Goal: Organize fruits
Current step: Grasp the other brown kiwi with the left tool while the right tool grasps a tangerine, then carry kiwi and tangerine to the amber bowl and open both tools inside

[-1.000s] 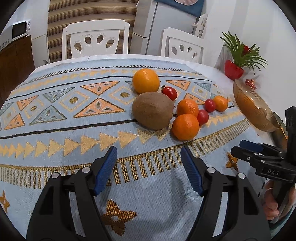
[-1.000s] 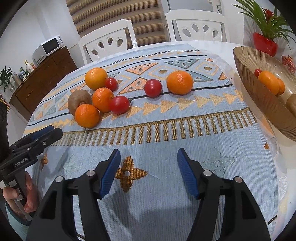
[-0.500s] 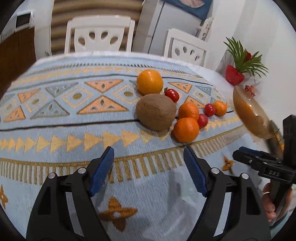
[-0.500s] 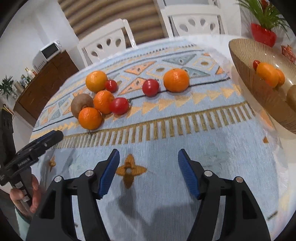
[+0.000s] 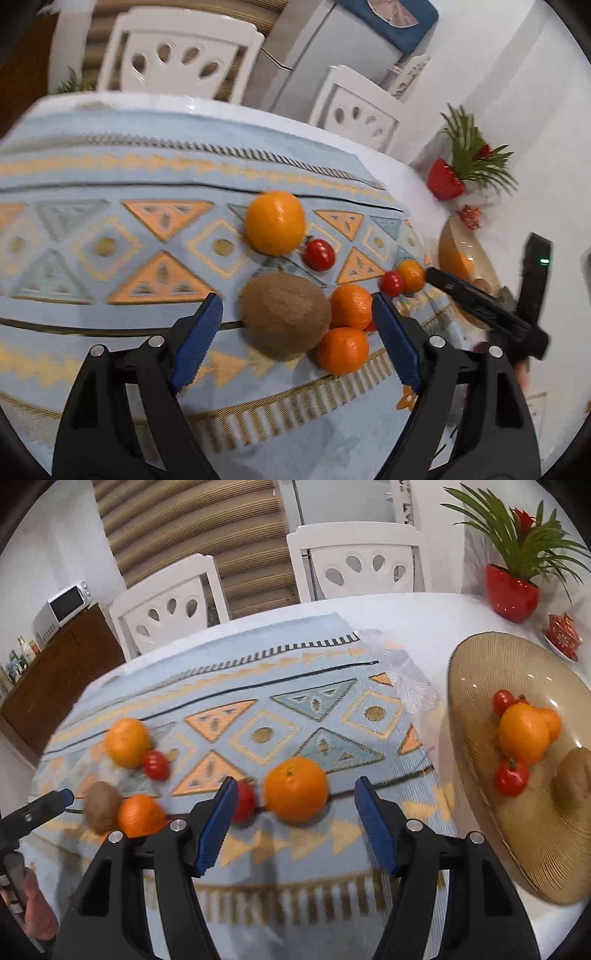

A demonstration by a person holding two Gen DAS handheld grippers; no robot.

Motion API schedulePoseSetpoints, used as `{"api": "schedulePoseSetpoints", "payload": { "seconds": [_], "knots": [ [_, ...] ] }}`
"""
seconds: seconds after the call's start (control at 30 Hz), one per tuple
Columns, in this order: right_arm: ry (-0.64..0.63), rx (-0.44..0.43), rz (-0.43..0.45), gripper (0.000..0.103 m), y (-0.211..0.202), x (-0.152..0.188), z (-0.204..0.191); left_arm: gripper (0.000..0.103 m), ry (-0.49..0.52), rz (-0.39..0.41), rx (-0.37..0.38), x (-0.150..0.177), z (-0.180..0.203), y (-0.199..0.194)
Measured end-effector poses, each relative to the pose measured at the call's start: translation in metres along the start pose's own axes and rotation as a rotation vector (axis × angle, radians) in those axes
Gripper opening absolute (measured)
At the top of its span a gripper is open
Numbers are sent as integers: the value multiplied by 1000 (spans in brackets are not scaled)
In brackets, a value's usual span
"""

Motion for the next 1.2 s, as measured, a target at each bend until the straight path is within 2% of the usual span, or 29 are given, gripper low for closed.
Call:
{"api": "schedulePoseSetpoints", "payload": {
  "seconds": [0.07, 0.17, 0.3, 0.4, 0.5, 0.53, 0.63, 0.67, 0.83, 0.87, 0.9, 0.97, 1.13, 1.2],
  "knots": [
    [-17, -1, 4, 64, 10, 3, 0, 83, 13, -2, 17, 5, 1, 8],
    [-24, 1, -14, 64, 21, 9, 1, 83, 67, -11, -23, 10, 3, 19],
    [-30, 9, -20, 63, 23, 10, -2, 83, 29, -45, 2, 14, -2, 27],
    [-50, 11, -35, 57, 26, 11, -6, 83, 51, -45, -28, 17, 1, 31],
    [-70, 25, -47, 44, 29, 12, -11, 82, 65, -34, -45, 18, 3, 32],
    [-75, 30, -47, 44, 29, 12, -12, 81, 62, -32, -44, 18, 3, 32],
    [-78, 35, -41, 43, 28, 12, -13, 69, 34, -18, -36, 17, -3, 28],
    [-76, 35, -40, 43, 28, 12, -13, 61, 23, -12, -43, 16, -6, 27],
    [-70, 27, -37, 43, 27, 12, -11, 61, 9, -17, -26, 15, -8, 28],
    [-72, 26, -38, 43, 27, 12, -11, 66, 8, -23, -25, 15, -8, 29],
    [-72, 25, -38, 43, 27, 12, -11, 76, 3, -26, -21, 15, -9, 30],
    [-69, 21, -40, 43, 28, 12, -11, 86, 7, -5, -37, 13, -7, 30],
    [-67, 18, -42, 43, 28, 12, -11, 85, 36, 3, -120, 9, -2, 39],
    [-66, 16, -42, 43, 28, 12, -11, 73, 72, 2, -178, 10, 2, 44]
  ]
}}
Point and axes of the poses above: each gripper's, at about its wrist camera, not at the fingertips, and y roughly the way its jaws point, z to its right, x to its underside, the point moved 3 cm from there along y, roughly the way its jaws point, and after that the axes turned 10 degrees about -y, right-handed, at the moved point
